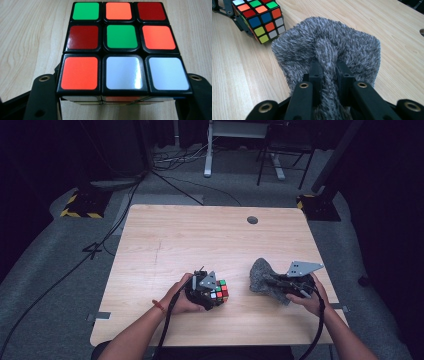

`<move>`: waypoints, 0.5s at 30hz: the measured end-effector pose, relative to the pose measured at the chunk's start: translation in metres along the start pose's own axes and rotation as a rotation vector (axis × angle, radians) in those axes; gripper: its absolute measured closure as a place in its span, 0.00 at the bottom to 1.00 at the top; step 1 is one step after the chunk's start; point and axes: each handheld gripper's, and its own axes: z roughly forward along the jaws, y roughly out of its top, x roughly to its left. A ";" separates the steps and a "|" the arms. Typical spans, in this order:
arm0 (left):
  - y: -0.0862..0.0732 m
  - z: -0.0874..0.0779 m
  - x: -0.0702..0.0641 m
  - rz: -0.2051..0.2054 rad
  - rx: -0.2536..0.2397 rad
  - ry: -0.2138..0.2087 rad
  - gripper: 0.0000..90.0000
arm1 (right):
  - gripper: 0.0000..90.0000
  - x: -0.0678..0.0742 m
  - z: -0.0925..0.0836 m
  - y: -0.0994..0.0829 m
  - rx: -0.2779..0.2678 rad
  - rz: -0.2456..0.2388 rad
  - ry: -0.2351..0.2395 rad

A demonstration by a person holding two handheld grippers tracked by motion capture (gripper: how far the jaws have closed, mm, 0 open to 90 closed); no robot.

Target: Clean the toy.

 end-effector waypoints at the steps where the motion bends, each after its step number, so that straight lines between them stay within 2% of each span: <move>1: 0.000 -0.002 0.001 -0.004 -0.004 -0.001 0.38 | 0.87 0.000 0.000 0.001 -0.002 -0.002 0.002; 5: 0.001 -0.004 0.004 -0.014 -0.010 0.018 0.38 | 0.87 0.001 0.004 0.007 -0.007 -0.008 0.011; 8: 0.003 -0.004 0.005 -0.016 -0.006 0.017 0.38 | 0.87 0.004 0.008 0.014 -0.011 -0.017 0.019; 12: 0.010 -0.001 0.006 0.012 0.001 0.031 0.38 | 0.87 0.010 0.015 0.025 -0.028 -0.031 0.038; 15: 0.017 0.003 0.007 0.020 0.007 0.015 0.38 | 0.87 0.015 0.020 0.034 -0.028 -0.052 0.056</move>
